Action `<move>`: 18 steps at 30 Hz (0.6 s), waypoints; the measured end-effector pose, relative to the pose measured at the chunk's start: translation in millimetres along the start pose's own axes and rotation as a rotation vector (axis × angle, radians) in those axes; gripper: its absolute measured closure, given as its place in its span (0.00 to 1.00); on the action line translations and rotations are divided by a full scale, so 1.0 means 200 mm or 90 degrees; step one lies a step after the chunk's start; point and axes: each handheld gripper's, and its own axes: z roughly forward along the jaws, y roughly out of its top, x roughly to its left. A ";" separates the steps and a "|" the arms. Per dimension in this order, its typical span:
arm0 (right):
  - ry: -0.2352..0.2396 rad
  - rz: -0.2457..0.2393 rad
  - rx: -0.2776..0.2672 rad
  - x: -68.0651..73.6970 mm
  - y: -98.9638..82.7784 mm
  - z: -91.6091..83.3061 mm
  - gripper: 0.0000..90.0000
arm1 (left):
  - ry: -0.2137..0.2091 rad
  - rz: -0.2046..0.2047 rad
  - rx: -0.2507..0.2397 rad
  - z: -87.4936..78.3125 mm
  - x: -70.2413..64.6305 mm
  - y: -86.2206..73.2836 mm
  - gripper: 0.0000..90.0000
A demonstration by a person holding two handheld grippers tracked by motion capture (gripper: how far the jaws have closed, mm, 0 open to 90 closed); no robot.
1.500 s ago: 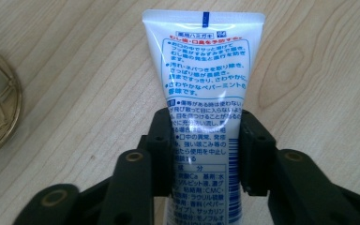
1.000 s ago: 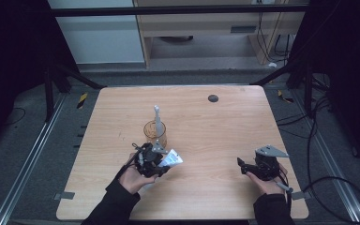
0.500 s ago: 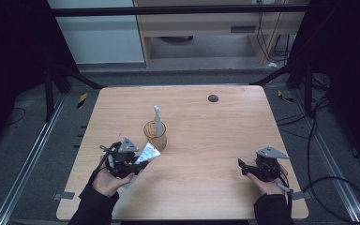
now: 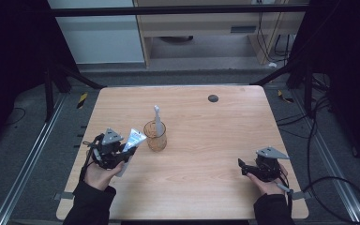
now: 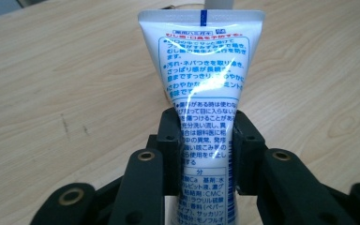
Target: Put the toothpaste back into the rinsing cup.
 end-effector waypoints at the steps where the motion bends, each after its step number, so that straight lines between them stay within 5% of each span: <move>1: 0.001 0.002 -0.002 0.00 0.00 0.00 0.19 | 0.003 -0.002 -0.003 0.00 0.00 0.01 0.77; 11: -0.006 0.000 -0.009 0.00 0.01 0.00 0.17 | 0.051 -0.044 -0.092 0.00 0.08 0.12 0.77; 18: -0.002 0.002 -0.007 0.01 0.01 0.00 0.16 | 0.060 -0.073 -0.139 0.03 0.13 0.22 0.77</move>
